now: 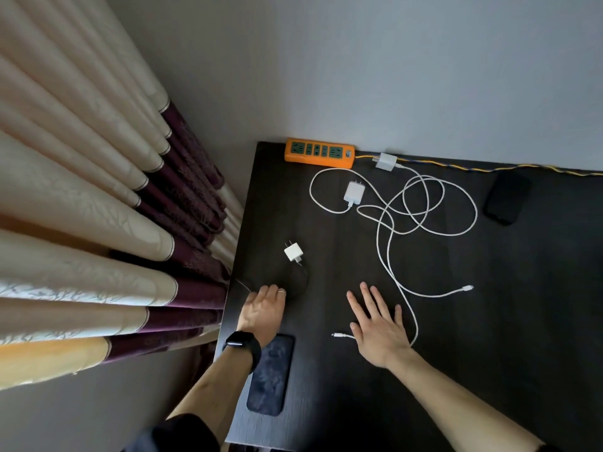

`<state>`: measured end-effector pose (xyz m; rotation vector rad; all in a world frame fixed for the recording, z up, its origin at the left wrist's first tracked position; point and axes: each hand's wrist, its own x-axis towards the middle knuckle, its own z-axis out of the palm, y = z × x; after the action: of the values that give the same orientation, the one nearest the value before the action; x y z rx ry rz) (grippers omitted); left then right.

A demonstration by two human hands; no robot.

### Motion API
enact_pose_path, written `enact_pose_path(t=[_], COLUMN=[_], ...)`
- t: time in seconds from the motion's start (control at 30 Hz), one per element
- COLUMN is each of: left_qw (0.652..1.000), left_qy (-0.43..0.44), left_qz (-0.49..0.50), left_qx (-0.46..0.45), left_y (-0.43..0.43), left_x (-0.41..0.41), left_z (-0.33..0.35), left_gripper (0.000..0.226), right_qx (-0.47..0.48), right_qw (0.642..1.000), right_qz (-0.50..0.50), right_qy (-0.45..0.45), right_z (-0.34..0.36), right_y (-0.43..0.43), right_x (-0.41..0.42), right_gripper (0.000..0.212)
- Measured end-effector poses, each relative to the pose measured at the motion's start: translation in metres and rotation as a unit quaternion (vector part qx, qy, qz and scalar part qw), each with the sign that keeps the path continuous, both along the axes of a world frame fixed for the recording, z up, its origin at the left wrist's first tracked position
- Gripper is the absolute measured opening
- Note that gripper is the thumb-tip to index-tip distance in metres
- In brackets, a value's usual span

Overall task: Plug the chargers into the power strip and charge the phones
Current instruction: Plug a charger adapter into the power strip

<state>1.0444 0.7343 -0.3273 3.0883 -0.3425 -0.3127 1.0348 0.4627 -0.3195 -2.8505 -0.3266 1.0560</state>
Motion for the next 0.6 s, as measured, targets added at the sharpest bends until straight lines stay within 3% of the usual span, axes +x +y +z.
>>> enact_pose_path(t=[0.1,0.13,0.17,0.23,0.27,0.3,0.33,0.4,0.47,0.6], left_qw=[0.996,0.994,0.992,0.989,0.988,0.988,0.987,0.984,0.959,0.803], left_qy=[-0.044,-0.051,-0.055,-0.043,-0.024,0.002,0.033,0.078,0.132,0.194], left_qz=[-0.016,-0.015,-0.016,-0.014,-0.014,-0.017,-0.013,0.022,0.124,0.377], left_qx=[-0.074,-0.094,-0.113,-0.144,-0.151,-0.155,-0.157,-0.160,-0.216,-0.419], left_y=[0.002,0.000,-0.001,-0.002,-0.001,-0.001,-0.001,0.003,0.007,0.007], left_x=[-0.010,-0.013,-0.017,-0.031,-0.038,-0.045,-0.051,-0.064,-0.069,-0.048], left_z=[0.016,0.025,0.031,0.043,0.048,0.051,0.056,0.058,0.060,0.071], left_gripper=[0.006,0.015,0.020,0.020,0.020,0.019,0.018,0.017,0.019,0.027], right_qx=[0.064,0.113,0.179,0.315,0.365,0.393,0.406,0.408,0.397,0.426], right_qw=[0.988,0.965,0.917,0.754,0.680,0.637,0.616,0.612,0.646,0.717], right_qz=[-0.140,-0.236,-0.348,-0.534,-0.577,-0.600,-0.616,-0.632,-0.614,-0.529], right_qy=[0.016,0.034,0.074,0.217,0.266,0.283,0.275,0.245,0.217,0.159], right_z=[0.019,0.026,0.034,0.042,0.045,0.048,0.049,0.051,0.053,0.071], right_y=[0.023,0.034,0.048,0.076,0.089,0.099,0.106,0.117,0.120,0.111], right_x=[0.012,0.017,0.022,0.028,0.030,0.033,0.034,0.035,0.033,0.020], right_gripper=[0.053,0.049,0.050,0.048,0.043,0.038,0.033,0.025,0.022,0.015])
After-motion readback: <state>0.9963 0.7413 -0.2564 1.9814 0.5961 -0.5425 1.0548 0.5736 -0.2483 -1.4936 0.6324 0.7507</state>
